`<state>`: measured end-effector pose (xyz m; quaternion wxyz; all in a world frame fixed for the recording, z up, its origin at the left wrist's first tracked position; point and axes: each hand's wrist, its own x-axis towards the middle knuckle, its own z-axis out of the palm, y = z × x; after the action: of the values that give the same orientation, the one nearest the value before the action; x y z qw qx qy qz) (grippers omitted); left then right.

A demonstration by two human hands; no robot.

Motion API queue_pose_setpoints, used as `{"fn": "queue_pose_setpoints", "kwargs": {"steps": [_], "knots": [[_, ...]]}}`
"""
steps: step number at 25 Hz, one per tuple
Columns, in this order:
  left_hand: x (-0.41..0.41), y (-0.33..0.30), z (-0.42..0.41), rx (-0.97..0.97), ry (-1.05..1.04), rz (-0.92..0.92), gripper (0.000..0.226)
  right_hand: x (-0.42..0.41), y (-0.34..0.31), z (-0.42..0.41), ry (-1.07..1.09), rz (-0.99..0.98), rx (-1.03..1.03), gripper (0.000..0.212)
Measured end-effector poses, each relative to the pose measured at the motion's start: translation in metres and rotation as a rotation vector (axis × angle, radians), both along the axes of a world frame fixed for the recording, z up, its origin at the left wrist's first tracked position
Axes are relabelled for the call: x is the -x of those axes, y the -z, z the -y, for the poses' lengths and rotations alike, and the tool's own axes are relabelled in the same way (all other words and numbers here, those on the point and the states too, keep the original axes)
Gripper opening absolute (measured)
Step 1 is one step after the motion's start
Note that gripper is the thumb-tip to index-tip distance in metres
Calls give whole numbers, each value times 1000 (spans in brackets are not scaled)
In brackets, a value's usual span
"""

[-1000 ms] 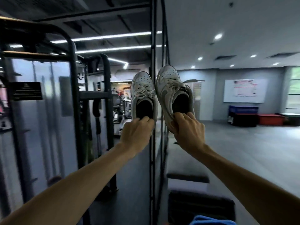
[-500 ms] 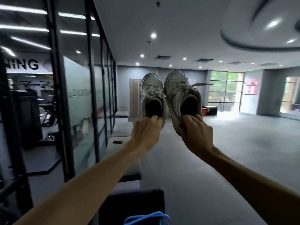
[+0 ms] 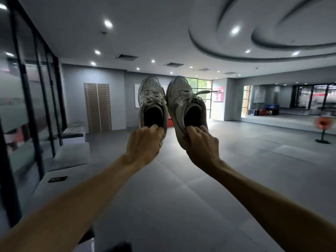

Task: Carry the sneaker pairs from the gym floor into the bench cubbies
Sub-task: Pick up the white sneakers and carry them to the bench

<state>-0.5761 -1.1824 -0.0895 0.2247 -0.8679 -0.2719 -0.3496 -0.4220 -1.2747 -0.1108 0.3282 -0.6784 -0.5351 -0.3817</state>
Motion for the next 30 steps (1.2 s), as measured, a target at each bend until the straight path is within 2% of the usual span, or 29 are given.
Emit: {"fn": "queue_pose_setpoints", "kwargs": {"steps": [9, 16, 30], "knots": [[-202, 10, -188, -31, 43, -13, 16, -204, 5, -179, 62, 30, -19, 8], [-347, -3, -353, -42, -45, -23, 13, -349, -10, -351, -5, 2, -68, 16], [-559, -22, -781, -101, -110, -13, 18, -569, -16, -780, -71, 33, -72, 8]]}}
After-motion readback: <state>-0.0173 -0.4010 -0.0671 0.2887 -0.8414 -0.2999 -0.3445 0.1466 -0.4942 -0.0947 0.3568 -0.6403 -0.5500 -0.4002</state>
